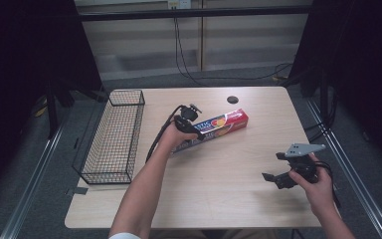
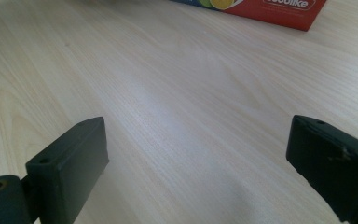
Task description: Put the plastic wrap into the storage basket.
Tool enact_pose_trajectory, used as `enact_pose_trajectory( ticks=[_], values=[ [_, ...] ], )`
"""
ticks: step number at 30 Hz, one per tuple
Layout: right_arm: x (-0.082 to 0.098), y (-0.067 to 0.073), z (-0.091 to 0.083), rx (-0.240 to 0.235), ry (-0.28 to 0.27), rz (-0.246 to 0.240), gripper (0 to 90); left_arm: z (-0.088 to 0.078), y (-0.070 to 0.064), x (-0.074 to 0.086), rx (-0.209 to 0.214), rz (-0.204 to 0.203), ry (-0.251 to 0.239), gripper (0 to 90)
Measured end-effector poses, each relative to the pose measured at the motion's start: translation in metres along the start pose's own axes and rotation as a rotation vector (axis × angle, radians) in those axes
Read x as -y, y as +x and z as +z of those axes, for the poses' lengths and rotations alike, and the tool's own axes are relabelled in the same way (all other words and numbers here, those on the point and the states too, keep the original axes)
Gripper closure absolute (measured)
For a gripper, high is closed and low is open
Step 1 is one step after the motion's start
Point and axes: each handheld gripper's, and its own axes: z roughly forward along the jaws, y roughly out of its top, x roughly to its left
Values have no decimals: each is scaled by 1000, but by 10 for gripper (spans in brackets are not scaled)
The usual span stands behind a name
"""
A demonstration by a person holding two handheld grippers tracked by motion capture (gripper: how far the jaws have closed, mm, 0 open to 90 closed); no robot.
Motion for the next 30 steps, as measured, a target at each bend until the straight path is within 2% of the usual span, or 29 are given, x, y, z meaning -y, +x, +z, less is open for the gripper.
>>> enact_pose_trajectory(
  ticks=[3, 8, 13, 15, 16, 18, 19, 21, 26, 27, 30],
  values=[
    [0, 0, 0, 1, 1, 1, 50, 1, -2, -1, -17, 20, 14, 247],
    [0, 0, 0, -4, -2, 3, 50, -1, -3, -3, -3, 58, 68, 292],
    [0, -1, 0, -1, -3, 1, 50, 0, -6, -5, -21, 52, 86, 286],
    [0, 0, 0, -3, -1, 2, 50, 2, -7, -6, -29, 31, 83, 268],
    [0, 0, 1, -4, -3, 1, 50, 2, -7, -6, -28, 26, 97, 259],
    [-1, 0, 0, -5, -3, 3, 50, 5, -6, -6, -27, 29, 89, 248],
    [-1, -1, 0, -3, -4, 3, 49, 7, -6, -6, -22, 5, 93, 243],
    [0, -1, 0, -1, -4, 5, 50, 10, -4, -5, -9, -4, 109, 242],
    [0, -1, -1, -6, -5, 7, 49, 11, -4, -6, -6, 12, 120, 287],
    [1, -1, -1, -3, -5, 7, 49, 11, -3, -7, -1, 27, 127, 292],
    [1, -1, 0, -4, -5, 6, 50, 10, -4, -7, 9, 28, 131, 316]
  ],
)
